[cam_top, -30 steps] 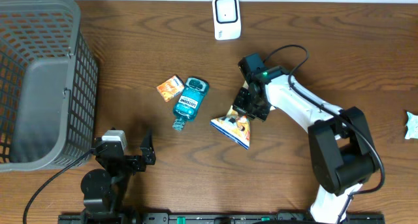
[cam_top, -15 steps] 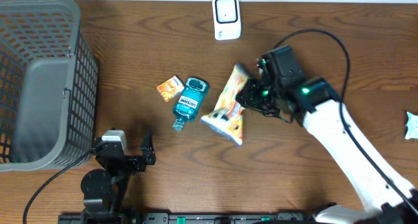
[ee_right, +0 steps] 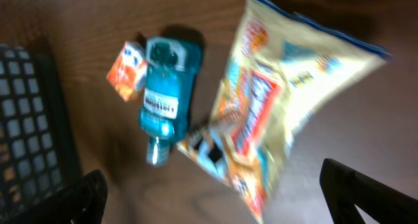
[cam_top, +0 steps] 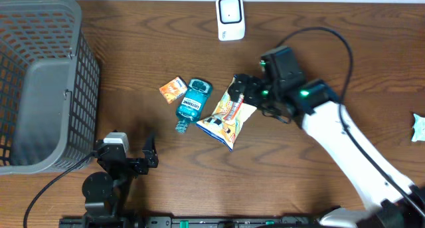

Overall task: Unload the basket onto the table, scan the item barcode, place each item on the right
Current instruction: 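Grasp the snack bag edge with the right gripper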

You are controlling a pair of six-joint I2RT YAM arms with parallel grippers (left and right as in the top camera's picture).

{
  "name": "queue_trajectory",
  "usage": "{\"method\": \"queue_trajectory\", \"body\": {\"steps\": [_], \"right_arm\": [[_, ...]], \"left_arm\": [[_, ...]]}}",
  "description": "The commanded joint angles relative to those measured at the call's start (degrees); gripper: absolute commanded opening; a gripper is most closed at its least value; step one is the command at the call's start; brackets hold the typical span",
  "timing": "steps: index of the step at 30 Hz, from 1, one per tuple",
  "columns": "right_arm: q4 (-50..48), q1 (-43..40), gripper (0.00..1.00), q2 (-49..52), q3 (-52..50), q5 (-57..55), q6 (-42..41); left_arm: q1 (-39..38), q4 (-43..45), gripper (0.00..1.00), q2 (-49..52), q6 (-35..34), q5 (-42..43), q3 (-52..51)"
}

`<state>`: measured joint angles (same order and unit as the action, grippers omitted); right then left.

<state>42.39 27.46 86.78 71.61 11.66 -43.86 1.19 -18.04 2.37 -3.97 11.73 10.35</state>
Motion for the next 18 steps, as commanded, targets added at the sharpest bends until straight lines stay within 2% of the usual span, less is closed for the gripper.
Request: {"method": "queue_trajectory", "body": {"steps": [1, 2, 4, 5, 6, 8, 13, 18], "right_arm": [[-6.88, 3.41, 0.99, 8.98, 0.17, -3.04, -0.87], [-8.87, 3.8, 0.98, 11.1, 0.2, -2.62, -0.87], [-11.17, 4.11, 0.74, 15.06, 0.2, -2.51, -1.86], [-11.15, 4.09, 0.64, 16.96, 0.2, -2.51, -3.72], [-10.62, 4.09, 0.6, 18.34, 0.2, -2.54, -5.62], [-9.4, 3.78, 0.59, 20.7, 0.2, -2.84, -8.52], [-7.52, 3.28, 0.57, 22.05, 0.22, -5.66, -8.87], [-6.97, 2.95, 0.7, 18.14, 0.44, -5.2, -8.66]], "left_arm": [[0.17, 0.07, 0.98, -0.24, 1.16, 0.31, 0.68], [0.17, 0.07, 0.98, -0.24, 1.16, 0.28, 0.68], [0.17, 0.07, 0.98, -0.24, 1.16, 0.31, 0.68], [0.17, 0.04, 0.98, -0.24, 1.16, 0.31, 0.68], [0.17, 0.07, 0.98, -0.24, 1.16, 0.31, 0.68], [0.17, 0.07, 0.98, -0.24, 1.16, 0.31, 0.68], [0.17, 0.07, 0.98, -0.24, 1.16, 0.31, 0.68], [0.17, 0.07, 0.98, -0.24, 1.16, 0.31, 0.68]]}}
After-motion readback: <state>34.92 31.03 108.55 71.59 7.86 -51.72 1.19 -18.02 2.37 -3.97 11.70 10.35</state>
